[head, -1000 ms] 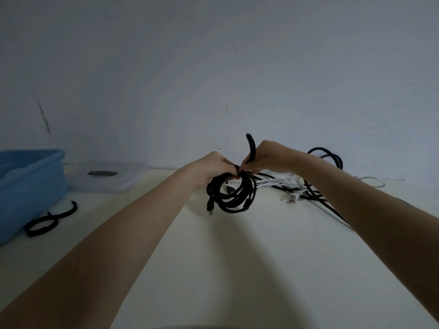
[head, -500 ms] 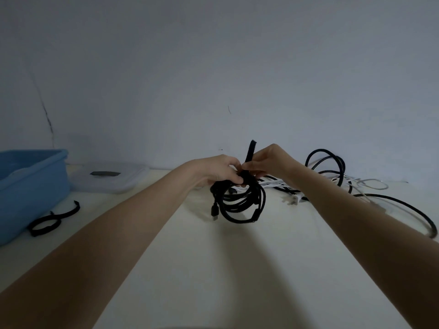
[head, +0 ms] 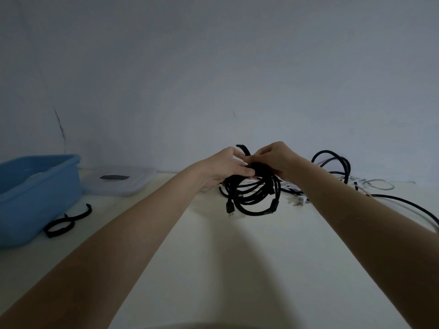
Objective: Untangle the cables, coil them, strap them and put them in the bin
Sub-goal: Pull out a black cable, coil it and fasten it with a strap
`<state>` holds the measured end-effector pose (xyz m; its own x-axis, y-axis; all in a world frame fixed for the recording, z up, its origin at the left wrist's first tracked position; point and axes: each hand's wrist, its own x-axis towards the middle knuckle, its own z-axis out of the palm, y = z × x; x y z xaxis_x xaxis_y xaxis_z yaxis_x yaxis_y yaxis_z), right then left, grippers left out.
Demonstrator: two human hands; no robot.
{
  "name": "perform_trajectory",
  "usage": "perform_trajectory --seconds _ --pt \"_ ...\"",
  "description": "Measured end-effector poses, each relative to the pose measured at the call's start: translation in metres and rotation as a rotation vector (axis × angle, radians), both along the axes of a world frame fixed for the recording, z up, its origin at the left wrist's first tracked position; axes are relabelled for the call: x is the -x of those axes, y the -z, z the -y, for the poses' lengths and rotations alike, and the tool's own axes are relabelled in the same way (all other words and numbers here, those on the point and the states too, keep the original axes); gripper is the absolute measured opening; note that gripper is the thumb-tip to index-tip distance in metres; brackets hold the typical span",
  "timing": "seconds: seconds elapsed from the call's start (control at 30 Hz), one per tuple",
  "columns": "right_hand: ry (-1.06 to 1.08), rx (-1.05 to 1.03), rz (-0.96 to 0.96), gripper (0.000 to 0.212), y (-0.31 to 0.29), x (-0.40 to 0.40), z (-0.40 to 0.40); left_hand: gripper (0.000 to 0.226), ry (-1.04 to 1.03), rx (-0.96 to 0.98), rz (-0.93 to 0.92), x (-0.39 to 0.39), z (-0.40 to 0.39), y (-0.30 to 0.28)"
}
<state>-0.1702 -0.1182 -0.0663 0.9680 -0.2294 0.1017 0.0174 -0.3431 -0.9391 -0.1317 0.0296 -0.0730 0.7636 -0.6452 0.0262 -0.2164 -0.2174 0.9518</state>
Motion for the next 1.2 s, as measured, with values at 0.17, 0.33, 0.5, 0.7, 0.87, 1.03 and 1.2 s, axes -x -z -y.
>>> perform_trajectory --seconds 0.17,0.33,0.5,0.7,0.87,1.03,1.2 --pt "0.075 -0.014 -0.026 0.018 -0.001 -0.004 -0.017 0.042 -0.07 0.032 -0.082 -0.001 -0.006 -0.002" --pt "0.079 0.051 -0.231 0.025 -0.002 -0.018 -0.018 0.038 -0.008 -0.018 -0.029 0.003 -0.013 -0.005" --pt "-0.111 -0.107 -0.405 0.02 0.005 -0.019 -0.012 0.027 0.095 -0.037 0.03 0.002 -0.024 -0.008" --pt "-0.062 -0.48 -0.207 0.02 0.008 -0.028 -0.007 0.028 0.017 0.004 0.025 -0.007 -0.031 -0.008" --pt "-0.341 -0.165 0.008 0.021 -0.007 -0.017 -0.011 0.027 -0.167 0.16 -0.074 -0.023 -0.041 -0.014" --pt "-0.145 0.42 0.114 0.028 -0.011 -0.023 -0.027 0.013 -0.145 0.084 -0.139 -0.024 -0.043 -0.012" --pt "-0.127 0.571 0.299 0.028 -0.015 -0.026 -0.029 0.012 -0.2 0.146 -0.149 -0.026 -0.042 -0.021"
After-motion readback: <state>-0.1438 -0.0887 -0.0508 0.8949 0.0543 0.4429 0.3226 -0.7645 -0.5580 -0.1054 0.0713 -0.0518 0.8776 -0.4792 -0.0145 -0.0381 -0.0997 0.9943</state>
